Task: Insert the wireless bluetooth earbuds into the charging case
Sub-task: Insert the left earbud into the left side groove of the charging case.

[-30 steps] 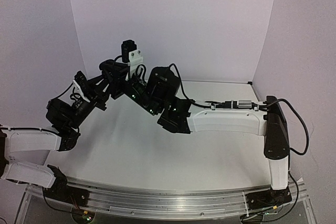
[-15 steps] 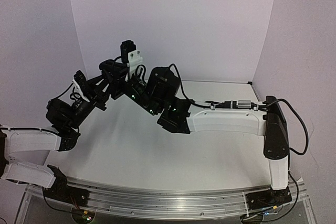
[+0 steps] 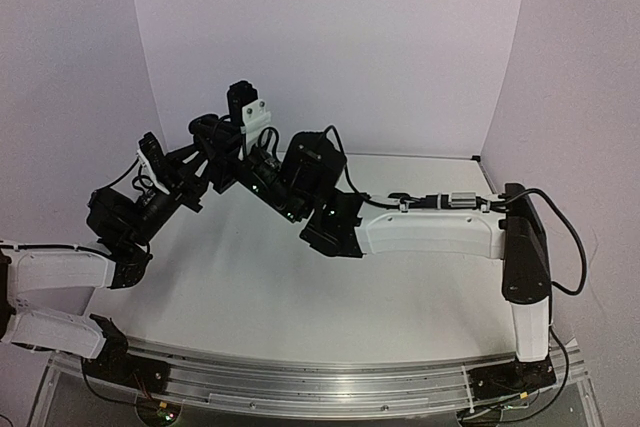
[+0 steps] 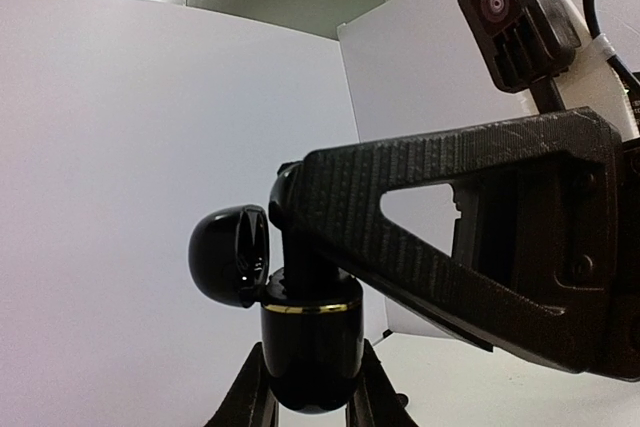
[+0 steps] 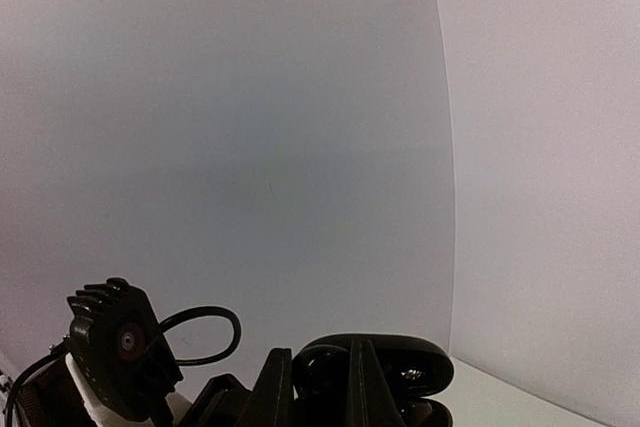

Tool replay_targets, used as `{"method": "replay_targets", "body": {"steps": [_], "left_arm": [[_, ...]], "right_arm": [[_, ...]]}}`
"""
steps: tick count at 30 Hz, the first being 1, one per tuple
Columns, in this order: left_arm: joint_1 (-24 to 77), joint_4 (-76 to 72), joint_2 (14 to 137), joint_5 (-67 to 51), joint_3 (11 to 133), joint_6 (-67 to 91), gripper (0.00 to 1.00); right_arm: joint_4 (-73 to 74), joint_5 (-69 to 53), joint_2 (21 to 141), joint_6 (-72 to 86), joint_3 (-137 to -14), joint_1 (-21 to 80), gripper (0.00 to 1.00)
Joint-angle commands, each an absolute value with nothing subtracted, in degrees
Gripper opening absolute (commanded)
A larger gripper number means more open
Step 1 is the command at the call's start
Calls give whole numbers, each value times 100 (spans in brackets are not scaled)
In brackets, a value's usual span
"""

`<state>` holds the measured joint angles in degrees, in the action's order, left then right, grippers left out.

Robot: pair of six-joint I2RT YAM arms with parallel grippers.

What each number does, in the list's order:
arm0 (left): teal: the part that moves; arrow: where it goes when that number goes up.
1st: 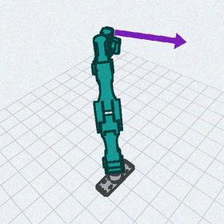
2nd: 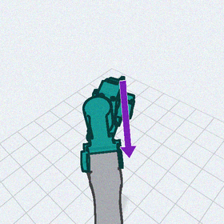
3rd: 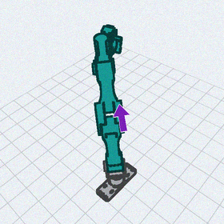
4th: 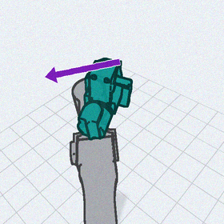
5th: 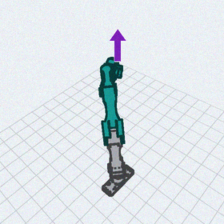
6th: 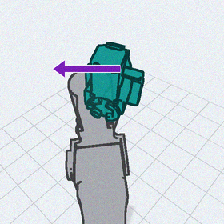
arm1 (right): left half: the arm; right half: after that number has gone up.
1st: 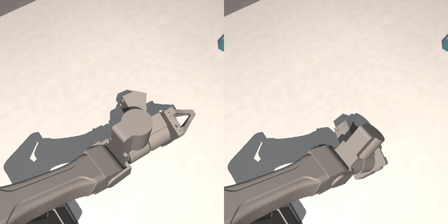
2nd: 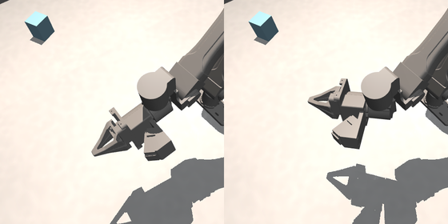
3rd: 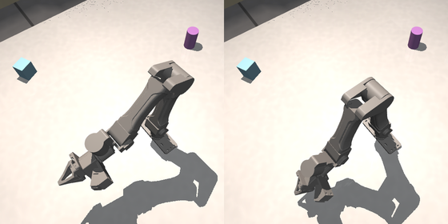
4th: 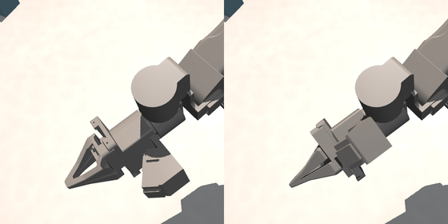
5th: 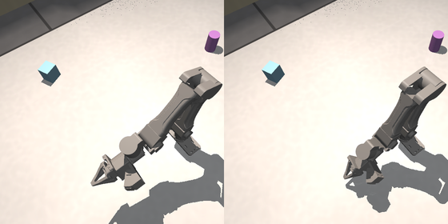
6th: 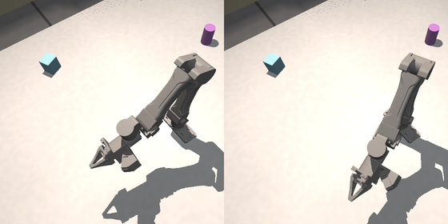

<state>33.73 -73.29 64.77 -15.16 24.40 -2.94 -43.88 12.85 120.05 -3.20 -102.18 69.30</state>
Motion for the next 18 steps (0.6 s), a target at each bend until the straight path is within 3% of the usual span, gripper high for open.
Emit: {"method": "replay_targets", "body": {"steps": [1,18], "left_arm": [[3331,-7778,6281,-1505,2567,-201,0],[3331,-7684,6229,-1653,2509,-290,0]], "right_arm": [[-4330,1210,11985,-461,-9999,6943,5],[-4344,1420,11924,-685,-10143,6944,17]]}}
